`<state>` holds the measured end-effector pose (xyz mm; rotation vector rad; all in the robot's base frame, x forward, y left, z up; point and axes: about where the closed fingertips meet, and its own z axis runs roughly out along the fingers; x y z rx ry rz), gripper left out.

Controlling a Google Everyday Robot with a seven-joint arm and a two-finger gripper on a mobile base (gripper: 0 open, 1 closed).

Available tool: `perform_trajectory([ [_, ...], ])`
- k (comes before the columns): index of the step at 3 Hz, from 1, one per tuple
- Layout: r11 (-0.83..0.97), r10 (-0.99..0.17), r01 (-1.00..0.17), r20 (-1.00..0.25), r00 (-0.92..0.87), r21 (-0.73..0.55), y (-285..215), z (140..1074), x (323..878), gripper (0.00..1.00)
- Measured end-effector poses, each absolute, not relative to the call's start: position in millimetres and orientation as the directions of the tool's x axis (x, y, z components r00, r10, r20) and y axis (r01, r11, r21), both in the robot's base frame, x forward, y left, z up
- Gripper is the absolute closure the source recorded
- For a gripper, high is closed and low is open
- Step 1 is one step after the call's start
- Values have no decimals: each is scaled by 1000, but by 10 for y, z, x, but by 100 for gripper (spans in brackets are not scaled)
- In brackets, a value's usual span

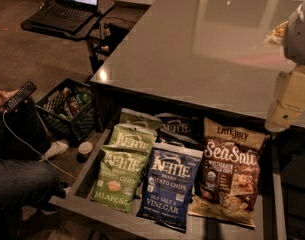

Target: Pick brown chip bag from top drawer and place on counter

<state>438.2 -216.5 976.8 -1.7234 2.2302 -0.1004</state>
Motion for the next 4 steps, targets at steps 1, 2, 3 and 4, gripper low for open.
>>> perform_trajectory([
  [1,270,-953,-930,-207,-221,-248,-2165,9768,4382,0],
  [2,284,-951,-924,-199,-237,-257,-2190,9620,4309,0],
  [3,294,-951,-919,-174,-254,-263,-2274,9358,4241,0],
  [4,316,-945,-917,-161,-283,-244,-2368,9098,4159,0],
])
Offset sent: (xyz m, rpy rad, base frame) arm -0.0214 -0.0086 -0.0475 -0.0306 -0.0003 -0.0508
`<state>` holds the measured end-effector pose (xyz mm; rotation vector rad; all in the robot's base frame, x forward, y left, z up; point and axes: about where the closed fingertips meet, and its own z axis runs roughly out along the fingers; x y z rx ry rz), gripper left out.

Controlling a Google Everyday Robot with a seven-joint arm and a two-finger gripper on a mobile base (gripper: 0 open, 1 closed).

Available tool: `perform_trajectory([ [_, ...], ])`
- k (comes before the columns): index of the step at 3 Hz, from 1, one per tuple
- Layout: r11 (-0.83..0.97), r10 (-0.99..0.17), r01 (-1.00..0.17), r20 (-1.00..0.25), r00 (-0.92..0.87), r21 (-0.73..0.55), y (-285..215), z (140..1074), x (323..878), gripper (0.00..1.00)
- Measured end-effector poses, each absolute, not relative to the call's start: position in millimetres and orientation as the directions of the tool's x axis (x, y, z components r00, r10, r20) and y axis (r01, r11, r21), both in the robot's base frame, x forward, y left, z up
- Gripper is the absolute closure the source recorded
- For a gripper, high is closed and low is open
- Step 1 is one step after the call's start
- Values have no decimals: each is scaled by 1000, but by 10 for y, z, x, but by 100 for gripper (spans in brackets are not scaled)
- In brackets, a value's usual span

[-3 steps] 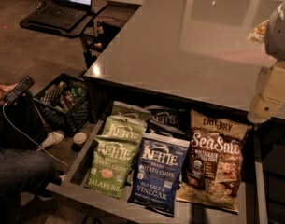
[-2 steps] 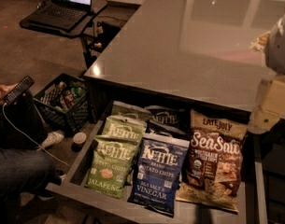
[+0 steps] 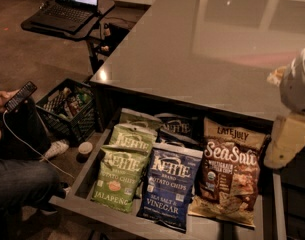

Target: Pick brown chip bag from top drawer and place on counter

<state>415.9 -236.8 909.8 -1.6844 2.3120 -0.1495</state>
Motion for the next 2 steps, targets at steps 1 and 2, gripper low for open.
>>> perform_trajectory([
  [1,349,-933,-917,-161,-322,-191,-2445,8838,3985,0],
  [2,366,-926,-921,-153,-345,-135,-2469,8633,3801,0],
])
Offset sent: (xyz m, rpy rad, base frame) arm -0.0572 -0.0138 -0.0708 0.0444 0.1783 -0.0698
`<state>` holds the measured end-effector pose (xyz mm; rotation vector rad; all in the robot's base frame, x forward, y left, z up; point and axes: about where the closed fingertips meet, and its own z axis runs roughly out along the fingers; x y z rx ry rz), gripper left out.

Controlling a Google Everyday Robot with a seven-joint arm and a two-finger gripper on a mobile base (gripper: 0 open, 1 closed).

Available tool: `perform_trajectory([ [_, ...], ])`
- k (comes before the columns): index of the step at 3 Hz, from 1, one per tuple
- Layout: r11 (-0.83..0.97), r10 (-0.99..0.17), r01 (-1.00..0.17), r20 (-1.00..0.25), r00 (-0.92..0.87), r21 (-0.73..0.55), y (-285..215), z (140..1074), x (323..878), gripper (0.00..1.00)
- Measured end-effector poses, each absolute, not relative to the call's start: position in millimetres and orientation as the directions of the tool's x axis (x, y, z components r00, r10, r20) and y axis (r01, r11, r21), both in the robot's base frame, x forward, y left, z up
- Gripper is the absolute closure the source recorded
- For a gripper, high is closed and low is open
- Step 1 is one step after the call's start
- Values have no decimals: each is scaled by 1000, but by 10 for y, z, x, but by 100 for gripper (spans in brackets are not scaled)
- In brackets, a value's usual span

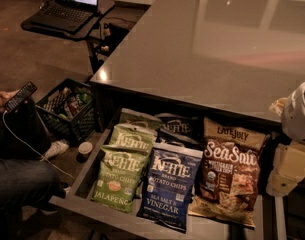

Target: Pick brown chip bag from top drawer and place on counter

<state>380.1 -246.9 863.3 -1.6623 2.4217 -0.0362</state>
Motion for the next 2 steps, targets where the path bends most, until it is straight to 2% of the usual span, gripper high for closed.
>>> perform_trajectory([
  [2,357,-926,-929,-172,-337,-103,-2344,8379,3627,0],
])
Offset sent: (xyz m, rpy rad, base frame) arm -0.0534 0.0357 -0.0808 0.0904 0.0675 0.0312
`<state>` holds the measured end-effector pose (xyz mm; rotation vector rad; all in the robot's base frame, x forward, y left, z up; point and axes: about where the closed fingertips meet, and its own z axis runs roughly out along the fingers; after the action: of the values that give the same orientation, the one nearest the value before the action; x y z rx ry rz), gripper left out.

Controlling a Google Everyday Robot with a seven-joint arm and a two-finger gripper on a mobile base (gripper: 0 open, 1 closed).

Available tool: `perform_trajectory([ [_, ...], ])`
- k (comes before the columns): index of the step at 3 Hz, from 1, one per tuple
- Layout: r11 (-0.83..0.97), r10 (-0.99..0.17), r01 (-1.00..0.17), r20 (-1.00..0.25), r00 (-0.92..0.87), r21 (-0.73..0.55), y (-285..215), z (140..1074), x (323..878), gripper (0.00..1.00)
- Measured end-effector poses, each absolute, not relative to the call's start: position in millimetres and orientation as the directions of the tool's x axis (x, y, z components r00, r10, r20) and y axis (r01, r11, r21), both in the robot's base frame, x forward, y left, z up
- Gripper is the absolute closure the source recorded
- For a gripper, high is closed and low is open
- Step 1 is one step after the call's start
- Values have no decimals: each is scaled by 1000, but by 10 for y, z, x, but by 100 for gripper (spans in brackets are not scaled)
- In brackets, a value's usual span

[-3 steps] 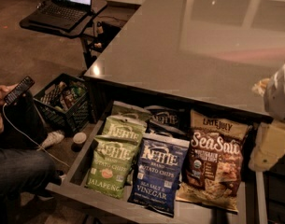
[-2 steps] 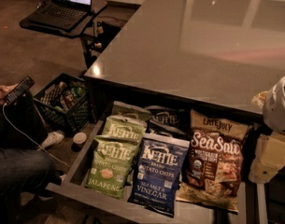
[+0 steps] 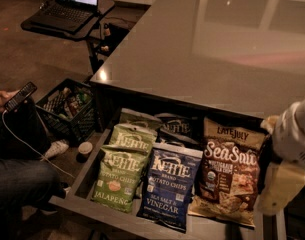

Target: Pick brown chip bag from top drawer and place on counter

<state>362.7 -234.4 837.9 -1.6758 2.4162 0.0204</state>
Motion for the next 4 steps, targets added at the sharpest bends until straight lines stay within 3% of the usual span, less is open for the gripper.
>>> perform_trajectory([
  [2,392,-905,-919,-203,-374,-52,-2196,7676,3530,0],
  [4,393,-905,-914,-218,-365,-98,-2159,7606,3582,0],
])
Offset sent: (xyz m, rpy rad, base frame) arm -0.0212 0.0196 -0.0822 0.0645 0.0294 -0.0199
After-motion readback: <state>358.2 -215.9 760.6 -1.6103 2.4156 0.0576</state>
